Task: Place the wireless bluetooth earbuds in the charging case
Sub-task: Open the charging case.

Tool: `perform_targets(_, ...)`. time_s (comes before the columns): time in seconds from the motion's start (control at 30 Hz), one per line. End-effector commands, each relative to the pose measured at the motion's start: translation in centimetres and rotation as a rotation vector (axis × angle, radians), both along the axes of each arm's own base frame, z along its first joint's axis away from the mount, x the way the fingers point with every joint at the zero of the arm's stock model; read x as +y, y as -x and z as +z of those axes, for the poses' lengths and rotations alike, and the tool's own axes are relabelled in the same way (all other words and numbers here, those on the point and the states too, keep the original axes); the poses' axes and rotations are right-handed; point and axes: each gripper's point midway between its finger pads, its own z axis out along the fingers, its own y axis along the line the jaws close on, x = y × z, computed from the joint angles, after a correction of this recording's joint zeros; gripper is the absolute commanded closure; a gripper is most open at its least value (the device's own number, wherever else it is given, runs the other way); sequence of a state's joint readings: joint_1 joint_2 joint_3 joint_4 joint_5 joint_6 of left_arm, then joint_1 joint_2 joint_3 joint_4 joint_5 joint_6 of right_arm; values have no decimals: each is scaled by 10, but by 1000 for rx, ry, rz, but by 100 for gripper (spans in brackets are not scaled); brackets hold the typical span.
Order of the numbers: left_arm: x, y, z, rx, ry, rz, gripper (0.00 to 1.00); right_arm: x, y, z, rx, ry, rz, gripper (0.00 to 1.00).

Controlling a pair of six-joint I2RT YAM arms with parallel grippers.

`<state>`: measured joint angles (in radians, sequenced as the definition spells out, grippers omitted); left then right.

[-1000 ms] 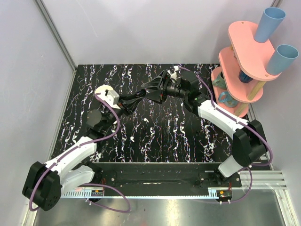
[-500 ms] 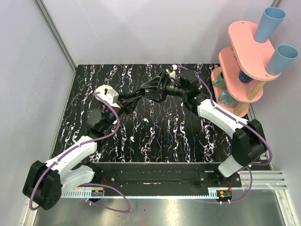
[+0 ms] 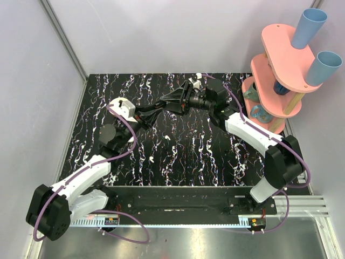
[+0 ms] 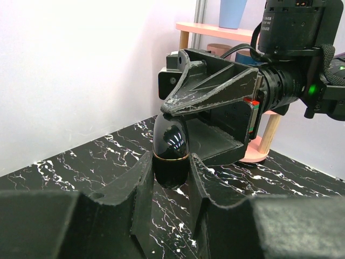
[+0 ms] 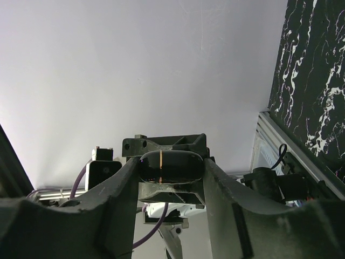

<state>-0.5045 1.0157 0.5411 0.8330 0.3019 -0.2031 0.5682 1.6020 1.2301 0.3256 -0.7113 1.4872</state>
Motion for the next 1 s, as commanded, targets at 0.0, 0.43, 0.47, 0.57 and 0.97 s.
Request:
perform_targets(0.0,-1,6,28,-74,34,-16,100,4,10,33,-104,-58,47,56)
perform_targets(0.43,-3,2,28,-40,40,-18,88,6,12,22,-123,6,45,71)
perform_targets(0.47,-3,2,27,-37,39,-18,87,6,13,21,-125,6,46,71)
perform_targets(0.57,-3,2,29,-36,49,-17,86,7,13,21,-132,9,48,72)
perform_targets(0.97,-5,1,25,-12,51,-24,87,11,14,16,-149,50,52,75)
